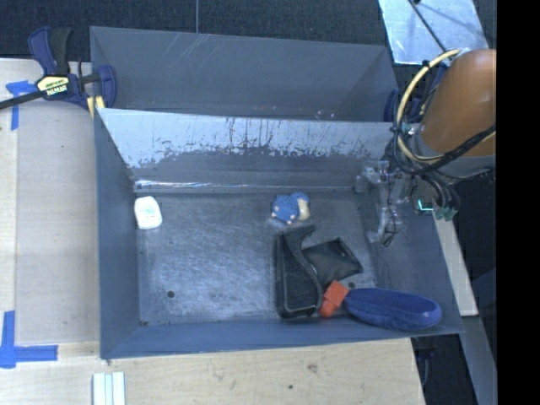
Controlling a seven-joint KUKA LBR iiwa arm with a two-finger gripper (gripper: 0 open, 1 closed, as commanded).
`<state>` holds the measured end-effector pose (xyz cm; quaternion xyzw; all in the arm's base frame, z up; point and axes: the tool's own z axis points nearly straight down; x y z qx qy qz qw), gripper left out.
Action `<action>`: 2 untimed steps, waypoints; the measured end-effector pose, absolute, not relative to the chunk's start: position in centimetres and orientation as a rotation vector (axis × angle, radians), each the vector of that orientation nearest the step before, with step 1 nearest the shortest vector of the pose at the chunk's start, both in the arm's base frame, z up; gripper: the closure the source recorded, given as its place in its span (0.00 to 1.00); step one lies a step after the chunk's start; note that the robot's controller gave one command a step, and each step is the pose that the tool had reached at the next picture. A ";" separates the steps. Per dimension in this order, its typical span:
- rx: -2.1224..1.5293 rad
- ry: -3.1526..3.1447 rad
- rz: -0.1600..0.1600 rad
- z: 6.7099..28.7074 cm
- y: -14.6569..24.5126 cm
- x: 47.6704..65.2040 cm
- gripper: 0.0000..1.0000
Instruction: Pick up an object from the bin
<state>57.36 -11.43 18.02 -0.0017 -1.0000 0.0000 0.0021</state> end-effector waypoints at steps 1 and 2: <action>-0.233 -3.128 -0.001 6.9 -9.7 54.2 0.00; -0.229 -3.137 0.002 7.3 -9.7 54.5 1.00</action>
Offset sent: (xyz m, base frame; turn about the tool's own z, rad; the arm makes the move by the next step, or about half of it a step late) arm -0.0299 0.0176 -0.1073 0.1444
